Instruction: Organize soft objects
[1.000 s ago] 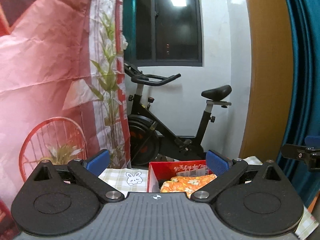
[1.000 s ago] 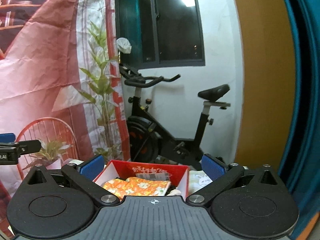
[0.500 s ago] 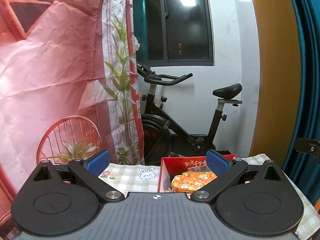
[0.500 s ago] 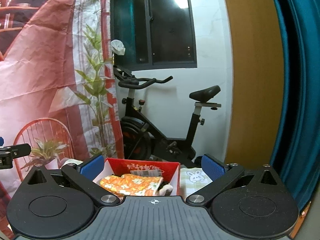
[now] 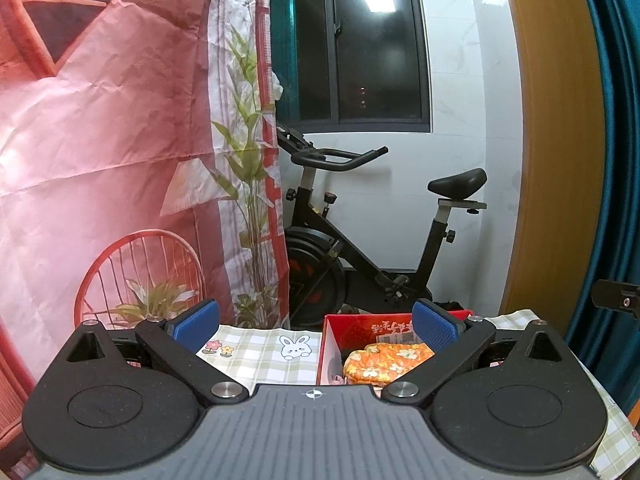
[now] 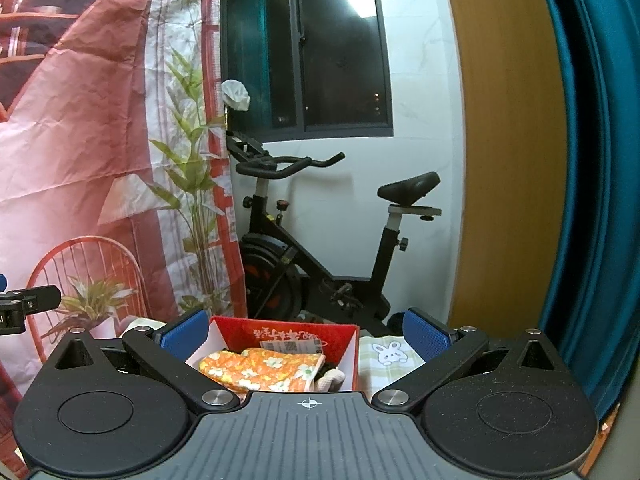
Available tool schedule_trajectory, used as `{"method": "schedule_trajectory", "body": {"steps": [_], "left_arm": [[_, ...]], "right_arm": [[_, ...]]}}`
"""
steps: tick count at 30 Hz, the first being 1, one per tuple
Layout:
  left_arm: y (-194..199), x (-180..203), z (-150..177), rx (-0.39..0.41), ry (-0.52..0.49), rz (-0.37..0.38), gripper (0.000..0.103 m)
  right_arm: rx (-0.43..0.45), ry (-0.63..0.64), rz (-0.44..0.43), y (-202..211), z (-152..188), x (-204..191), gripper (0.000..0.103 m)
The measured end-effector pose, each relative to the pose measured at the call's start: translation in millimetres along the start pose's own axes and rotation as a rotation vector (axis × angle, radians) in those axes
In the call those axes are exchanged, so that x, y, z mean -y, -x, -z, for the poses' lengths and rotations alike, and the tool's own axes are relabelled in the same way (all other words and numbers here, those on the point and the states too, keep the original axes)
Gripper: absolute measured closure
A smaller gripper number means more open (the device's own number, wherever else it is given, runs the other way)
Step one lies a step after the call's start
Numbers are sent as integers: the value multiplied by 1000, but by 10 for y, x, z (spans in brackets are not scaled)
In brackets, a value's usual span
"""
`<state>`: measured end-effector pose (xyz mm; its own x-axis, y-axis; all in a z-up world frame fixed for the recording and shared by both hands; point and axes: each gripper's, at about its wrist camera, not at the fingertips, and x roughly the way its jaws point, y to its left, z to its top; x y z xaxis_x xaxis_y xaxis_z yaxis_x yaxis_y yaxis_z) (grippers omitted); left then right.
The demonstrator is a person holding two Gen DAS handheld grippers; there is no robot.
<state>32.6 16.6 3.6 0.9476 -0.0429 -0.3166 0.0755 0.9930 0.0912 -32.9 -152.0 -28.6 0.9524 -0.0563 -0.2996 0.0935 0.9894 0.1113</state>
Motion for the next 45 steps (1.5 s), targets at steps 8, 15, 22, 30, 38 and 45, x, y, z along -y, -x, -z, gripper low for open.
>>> {"method": "schedule_trajectory", "body": {"steps": [8, 15, 22, 30, 38, 45], "left_arm": [[13, 10, 9, -5, 2, -1, 0], [12, 12, 8, -10, -1, 7, 0], [15, 0, 10, -10, 3, 15, 0], [7, -1, 16, -17, 3, 22, 0], [2, -1, 25, -22, 5, 31, 0], [10, -4, 37, -18, 6, 35, 0]], "right_arm": [[-5, 3, -1, -37, -23, -19, 0], [-5, 3, -1, -37, -26, -23, 0], [-5, 4, 0, -36, -28, -28, 0], [-6, 4, 0, -37, -30, -27, 0], [-8, 6, -4, -43, 12, -31, 0], [-11, 9, -7, -52, 45, -52, 0]]}}
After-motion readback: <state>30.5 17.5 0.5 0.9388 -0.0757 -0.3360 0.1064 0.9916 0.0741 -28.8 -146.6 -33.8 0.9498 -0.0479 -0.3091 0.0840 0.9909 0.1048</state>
